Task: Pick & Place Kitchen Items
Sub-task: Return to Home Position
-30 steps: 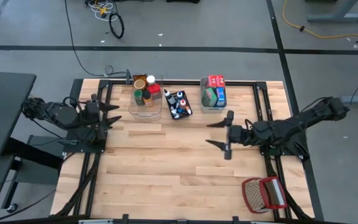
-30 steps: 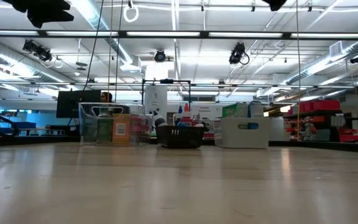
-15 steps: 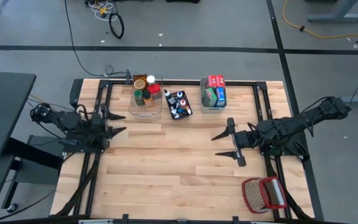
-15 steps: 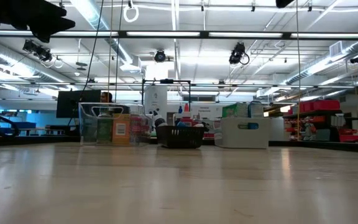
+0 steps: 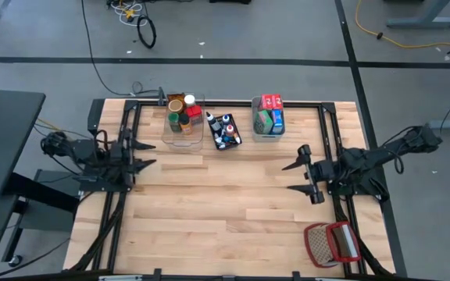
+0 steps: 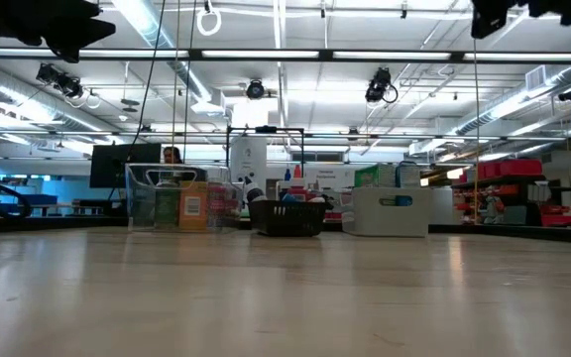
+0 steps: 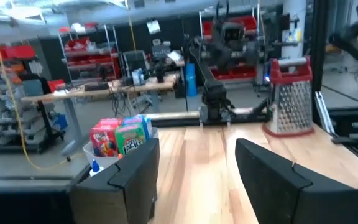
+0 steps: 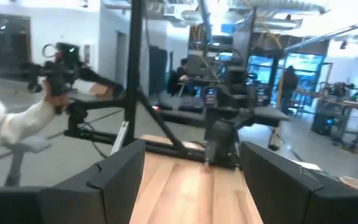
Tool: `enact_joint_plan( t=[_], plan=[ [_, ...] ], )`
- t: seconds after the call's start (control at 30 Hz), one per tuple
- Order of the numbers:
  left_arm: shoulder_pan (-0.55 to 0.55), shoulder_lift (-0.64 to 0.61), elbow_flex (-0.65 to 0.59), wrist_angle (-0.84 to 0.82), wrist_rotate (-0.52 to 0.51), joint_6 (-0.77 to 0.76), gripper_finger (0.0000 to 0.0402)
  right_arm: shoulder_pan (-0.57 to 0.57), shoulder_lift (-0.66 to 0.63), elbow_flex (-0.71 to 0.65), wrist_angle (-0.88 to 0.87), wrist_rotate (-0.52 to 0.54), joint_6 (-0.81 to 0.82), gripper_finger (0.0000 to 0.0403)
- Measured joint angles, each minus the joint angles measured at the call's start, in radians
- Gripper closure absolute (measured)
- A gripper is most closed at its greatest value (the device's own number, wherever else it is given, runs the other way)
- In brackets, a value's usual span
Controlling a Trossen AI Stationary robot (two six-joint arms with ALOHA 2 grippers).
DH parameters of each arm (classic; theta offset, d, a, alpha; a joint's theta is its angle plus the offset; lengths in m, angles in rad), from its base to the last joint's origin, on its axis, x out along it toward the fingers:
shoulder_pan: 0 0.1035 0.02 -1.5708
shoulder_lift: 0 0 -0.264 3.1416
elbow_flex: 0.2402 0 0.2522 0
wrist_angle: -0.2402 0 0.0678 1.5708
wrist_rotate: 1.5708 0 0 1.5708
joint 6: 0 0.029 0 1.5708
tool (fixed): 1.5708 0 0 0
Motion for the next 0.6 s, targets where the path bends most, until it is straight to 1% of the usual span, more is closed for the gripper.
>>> enact_joint_plan(
  t=[0.23,0.43,0.6],
  plan=[
    [0.000,0.002,-0.156,0.262,-0.011,0.081,0.0180,-0.055,-0.165,-0.131,0.003,0.001,-0.002,0.0129],
    [0.000,0.002,-0.225,0.304,-0.010,0.091,0.0180,-0.079,-0.294,-0.192,-0.071,0.001,-0.002,0.0129],
    [0.002,0.002,-0.313,0.498,-0.009,0.184,0.0180,-0.093,-0.376,-0.215,-0.161,0.001,-0.005,0.0129]
  ],
)
